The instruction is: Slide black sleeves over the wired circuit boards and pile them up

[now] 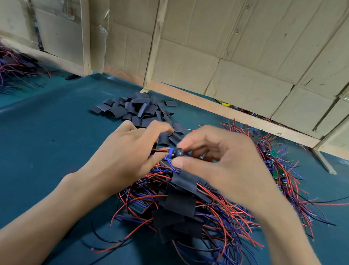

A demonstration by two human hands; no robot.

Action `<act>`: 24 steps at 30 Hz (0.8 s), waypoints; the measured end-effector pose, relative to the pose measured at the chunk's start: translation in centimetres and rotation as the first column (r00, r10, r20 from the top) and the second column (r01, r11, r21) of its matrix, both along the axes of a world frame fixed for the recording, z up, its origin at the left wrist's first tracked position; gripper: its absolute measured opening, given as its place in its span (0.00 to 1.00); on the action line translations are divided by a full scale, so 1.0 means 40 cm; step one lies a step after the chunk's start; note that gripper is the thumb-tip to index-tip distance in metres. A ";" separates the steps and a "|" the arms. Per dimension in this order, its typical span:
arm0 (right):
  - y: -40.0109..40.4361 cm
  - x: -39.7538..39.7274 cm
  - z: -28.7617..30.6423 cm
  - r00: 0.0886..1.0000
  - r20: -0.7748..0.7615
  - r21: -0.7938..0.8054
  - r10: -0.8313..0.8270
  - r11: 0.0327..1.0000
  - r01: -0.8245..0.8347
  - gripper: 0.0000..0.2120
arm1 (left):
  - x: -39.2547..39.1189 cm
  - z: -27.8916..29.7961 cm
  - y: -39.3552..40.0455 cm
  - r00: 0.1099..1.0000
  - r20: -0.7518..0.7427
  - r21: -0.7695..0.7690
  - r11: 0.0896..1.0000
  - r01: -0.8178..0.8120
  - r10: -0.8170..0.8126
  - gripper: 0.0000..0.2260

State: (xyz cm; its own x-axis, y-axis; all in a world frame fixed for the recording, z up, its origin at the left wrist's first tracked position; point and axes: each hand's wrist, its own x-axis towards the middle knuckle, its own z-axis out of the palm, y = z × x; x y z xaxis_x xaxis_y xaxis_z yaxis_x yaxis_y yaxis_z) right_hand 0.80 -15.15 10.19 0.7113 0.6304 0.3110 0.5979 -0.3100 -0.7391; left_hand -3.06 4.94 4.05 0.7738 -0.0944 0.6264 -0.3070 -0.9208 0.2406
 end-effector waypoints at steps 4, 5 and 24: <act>0.034 -0.011 -0.029 0.995 0.079 -0.039 -0.053 0.998 0.056 0.10 | -0.013 0.004 -0.008 0.997 0.010 -0.063 0.995 0.078 -0.077 0.29; 0.038 -0.013 -0.031 0.996 0.065 -0.013 -0.060 0.998 0.061 0.10 | -0.015 0.007 -0.008 0.996 0.018 -0.060 0.994 0.088 -0.087 0.29; 0.038 -0.022 -0.017 0.981 -0.191 -0.041 0.009 0.999 -0.017 0.11 | -0.012 0.006 -0.044 0.997 0.070 0.100 0.995 0.026 -0.034 0.30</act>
State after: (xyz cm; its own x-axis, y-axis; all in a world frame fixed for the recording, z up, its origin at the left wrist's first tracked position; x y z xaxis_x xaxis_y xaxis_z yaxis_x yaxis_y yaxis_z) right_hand -0.07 -13.62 9.51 0.7468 0.6495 0.1429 0.4510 -0.3367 -0.8266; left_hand -3.53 3.16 4.29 0.7233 -0.1814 0.6663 -0.3480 -0.9292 0.1248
